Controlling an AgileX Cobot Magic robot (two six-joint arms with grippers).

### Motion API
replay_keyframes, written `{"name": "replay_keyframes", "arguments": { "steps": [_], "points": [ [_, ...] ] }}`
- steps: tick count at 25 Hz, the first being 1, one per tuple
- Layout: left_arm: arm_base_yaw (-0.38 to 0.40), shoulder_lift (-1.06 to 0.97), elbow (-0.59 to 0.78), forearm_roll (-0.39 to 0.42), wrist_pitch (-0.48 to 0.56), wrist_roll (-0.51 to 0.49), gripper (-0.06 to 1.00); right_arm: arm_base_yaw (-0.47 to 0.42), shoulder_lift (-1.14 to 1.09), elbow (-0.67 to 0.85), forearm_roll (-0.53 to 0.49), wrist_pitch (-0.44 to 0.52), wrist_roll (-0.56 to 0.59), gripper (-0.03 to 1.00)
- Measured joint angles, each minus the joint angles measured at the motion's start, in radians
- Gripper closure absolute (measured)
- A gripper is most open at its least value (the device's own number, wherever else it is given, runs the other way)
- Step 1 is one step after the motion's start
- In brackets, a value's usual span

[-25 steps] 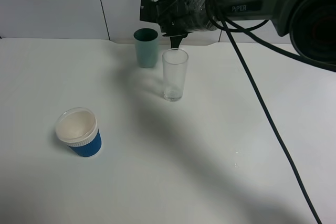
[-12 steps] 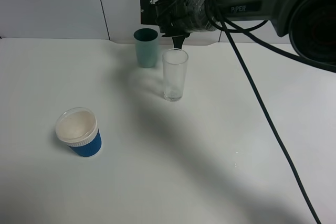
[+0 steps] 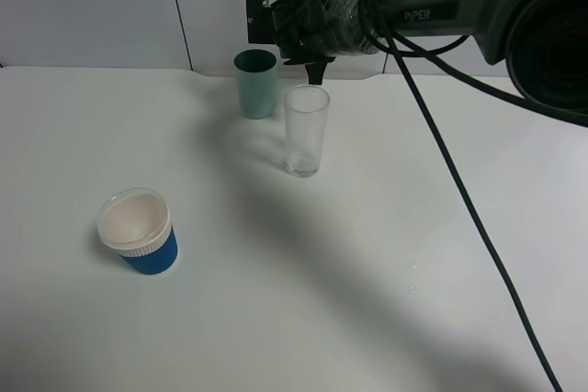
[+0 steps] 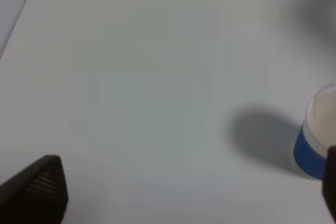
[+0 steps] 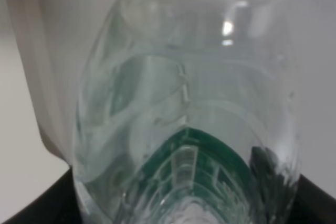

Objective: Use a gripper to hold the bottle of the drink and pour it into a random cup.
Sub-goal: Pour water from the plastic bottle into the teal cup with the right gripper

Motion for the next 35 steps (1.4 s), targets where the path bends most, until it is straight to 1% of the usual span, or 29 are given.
{"name": "replay_keyframes", "arguments": {
  "steps": [10,21,35],
  "points": [
    [0.000,0.000,0.000,0.000,0.000,-0.001,-0.04,0.000,0.000,0.000,-0.007,0.000,-0.073,0.41],
    [0.000,0.000,0.000,0.000,0.000,0.000,-0.04,0.000,0.000,0.000,-0.008,0.007,-0.110,0.41],
    [0.000,0.000,0.000,0.000,0.000,-0.001,-0.04,0.000,0.000,0.000,-0.012,0.032,-0.124,0.41]
  ]
}}
